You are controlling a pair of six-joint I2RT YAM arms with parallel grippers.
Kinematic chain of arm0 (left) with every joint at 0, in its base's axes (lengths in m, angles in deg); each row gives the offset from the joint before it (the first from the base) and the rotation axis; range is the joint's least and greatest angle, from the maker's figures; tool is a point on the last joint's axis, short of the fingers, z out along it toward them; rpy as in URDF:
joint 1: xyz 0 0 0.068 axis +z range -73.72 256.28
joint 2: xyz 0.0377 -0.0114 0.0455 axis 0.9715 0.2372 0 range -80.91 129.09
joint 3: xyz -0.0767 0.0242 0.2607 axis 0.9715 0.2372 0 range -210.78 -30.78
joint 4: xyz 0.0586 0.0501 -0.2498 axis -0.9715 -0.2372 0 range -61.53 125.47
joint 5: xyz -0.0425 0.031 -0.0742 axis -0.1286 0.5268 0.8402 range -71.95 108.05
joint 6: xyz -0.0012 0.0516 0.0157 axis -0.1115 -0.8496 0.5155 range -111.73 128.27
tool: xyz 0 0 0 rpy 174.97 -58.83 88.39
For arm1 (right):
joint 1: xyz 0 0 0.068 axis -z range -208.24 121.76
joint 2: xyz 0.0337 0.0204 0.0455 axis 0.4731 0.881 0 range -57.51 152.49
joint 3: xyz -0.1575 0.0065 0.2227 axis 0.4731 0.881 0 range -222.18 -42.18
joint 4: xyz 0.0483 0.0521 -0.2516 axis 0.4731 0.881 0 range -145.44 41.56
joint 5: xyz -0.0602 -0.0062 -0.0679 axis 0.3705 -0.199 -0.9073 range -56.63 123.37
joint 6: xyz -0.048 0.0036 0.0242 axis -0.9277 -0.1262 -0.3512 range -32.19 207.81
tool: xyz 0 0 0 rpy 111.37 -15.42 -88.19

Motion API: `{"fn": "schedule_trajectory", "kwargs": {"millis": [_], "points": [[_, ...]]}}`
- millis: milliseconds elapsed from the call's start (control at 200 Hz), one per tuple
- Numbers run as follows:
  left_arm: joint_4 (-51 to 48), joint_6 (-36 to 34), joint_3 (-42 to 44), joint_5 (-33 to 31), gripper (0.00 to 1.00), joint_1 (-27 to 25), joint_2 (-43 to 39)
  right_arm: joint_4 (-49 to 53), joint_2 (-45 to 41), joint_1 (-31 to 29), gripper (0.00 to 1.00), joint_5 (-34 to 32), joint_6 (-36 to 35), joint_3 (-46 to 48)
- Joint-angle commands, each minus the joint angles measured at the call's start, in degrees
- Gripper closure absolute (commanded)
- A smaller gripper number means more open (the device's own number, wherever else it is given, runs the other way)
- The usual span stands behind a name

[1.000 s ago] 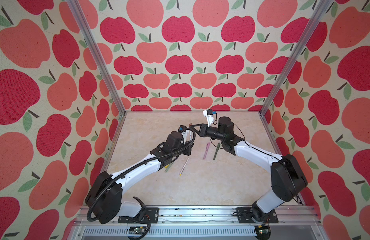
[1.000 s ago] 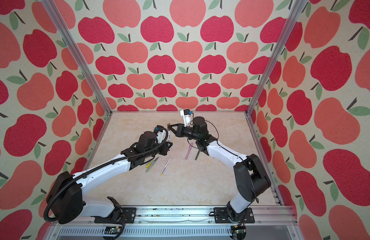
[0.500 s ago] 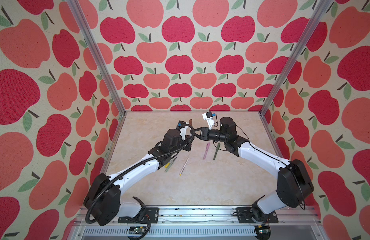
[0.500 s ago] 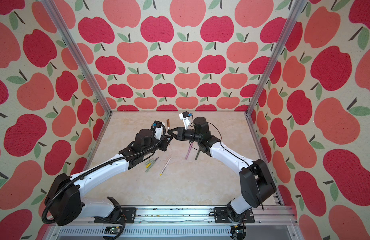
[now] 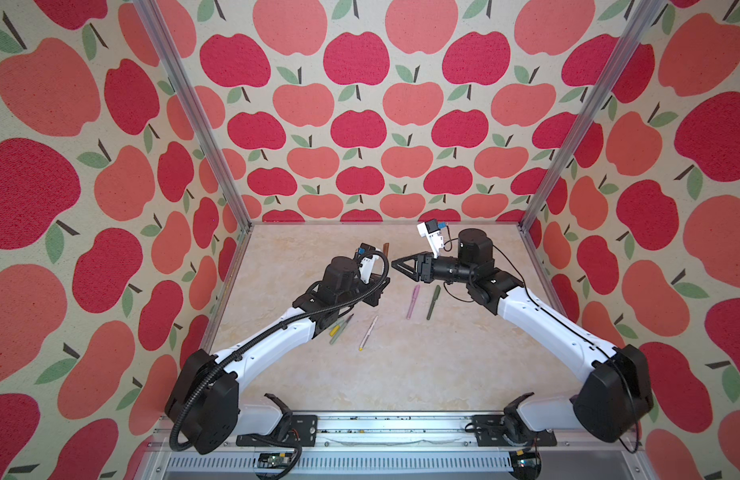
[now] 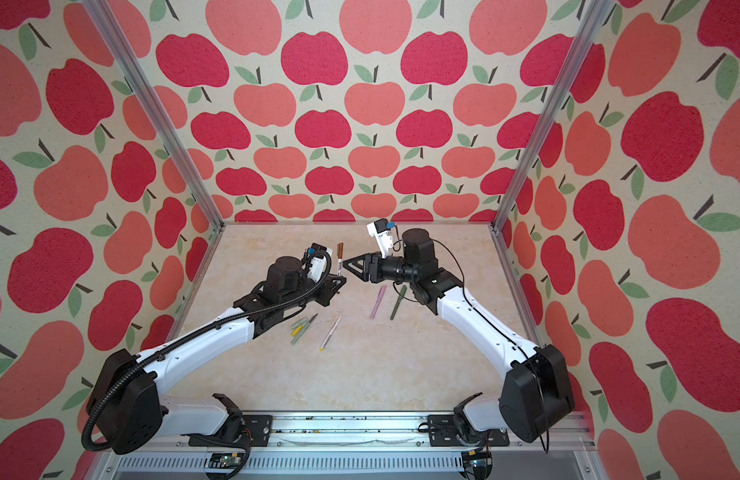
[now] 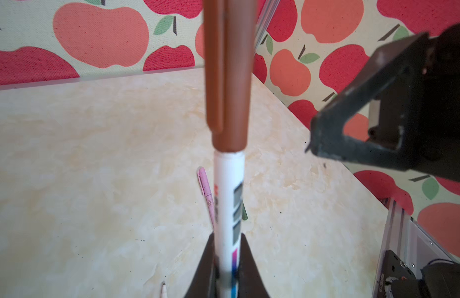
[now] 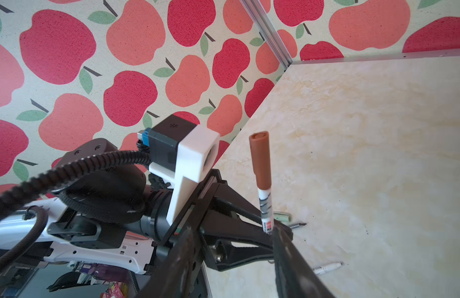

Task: Insert the pens into the pen caps
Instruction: 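Open the right gripper and release the capped marker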

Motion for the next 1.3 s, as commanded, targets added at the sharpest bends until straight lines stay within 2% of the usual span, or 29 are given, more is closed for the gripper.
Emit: {"fn": "schedule_trajectory", "kwargs": {"millis": [0, 350, 745, 1141, 1296], "points": [[-4.71, -3.96, -1.76, 5.55, 1.0, 0.0, -2.38, 6.33, -0.92, 0.72, 0.47, -0.19, -5.33, -3.58], [-9.47, -6.73, -1.38, 8.34, 1.0, -1.04, -3.64, 8.97, 1.51, 1.2, 0.47, 0.06, -6.03, -7.05], [-10.39, -8.07, -1.86, 7.77, 1.0, -2.16, -3.41, 10.11, 3.68, 1.23, 0.53, -0.1, -6.01, -8.12], [-10.19, -8.07, -3.09, 8.14, 1.0, -2.31, -2.05, 10.33, 5.05, 1.09, 0.74, -0.01, -5.99, -7.79], [-9.84, -7.68, -3.74, 7.24, 1.0, -2.3, -1.48, 10.61, 5.34, 0.96, 0.86, 0.08, -6.09, -7.52]]}}
